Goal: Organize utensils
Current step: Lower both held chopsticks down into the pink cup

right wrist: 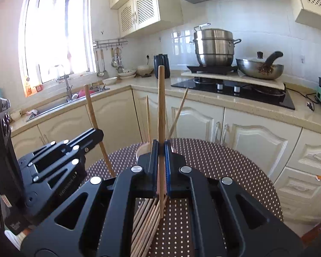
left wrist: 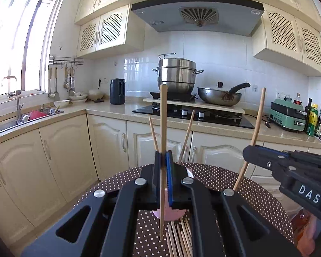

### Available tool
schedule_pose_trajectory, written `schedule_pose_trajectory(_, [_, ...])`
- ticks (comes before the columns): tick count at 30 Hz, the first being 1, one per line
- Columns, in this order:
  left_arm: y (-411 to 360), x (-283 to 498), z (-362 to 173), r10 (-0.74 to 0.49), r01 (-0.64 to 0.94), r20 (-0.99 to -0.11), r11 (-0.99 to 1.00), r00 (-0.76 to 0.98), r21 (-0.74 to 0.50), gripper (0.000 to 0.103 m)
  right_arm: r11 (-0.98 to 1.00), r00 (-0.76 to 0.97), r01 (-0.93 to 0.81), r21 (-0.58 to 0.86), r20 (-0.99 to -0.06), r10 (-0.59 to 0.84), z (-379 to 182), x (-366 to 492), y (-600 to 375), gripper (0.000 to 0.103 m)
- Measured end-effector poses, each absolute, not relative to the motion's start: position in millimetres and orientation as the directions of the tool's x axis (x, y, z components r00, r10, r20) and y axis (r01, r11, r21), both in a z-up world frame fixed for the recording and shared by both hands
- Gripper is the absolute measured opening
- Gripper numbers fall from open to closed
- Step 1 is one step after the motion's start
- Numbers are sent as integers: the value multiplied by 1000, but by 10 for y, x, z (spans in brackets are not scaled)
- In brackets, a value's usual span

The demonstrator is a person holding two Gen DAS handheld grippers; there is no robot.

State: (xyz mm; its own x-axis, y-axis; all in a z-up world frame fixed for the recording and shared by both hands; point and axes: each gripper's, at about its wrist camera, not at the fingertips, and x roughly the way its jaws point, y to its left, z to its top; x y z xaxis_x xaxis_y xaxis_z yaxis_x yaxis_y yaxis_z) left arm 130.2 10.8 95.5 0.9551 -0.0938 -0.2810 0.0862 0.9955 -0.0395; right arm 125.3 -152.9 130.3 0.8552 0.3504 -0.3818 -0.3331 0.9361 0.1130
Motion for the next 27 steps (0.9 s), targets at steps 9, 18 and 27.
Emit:
schedule_pose_trajectory(9, [136, 1557, 1407, -75, 65, -202, 996, 976, -57, 6, 939, 879, -320, 123, -332, 343, 1729, 1514, -1493, 6])
schedule_pose_trajectory(18, [78, 1855, 1622, -45, 34, -120, 995, 992, -95, 6, 946, 901, -276, 168, -299, 315, 1847, 1900, -1475, 6])
schedule_pose_trajectory(27, [114, 2197, 1271, -30, 7, -211, 994, 977, -113, 6, 942, 885, -260, 212, -337, 320, 1603, 2234, -1469, 6])
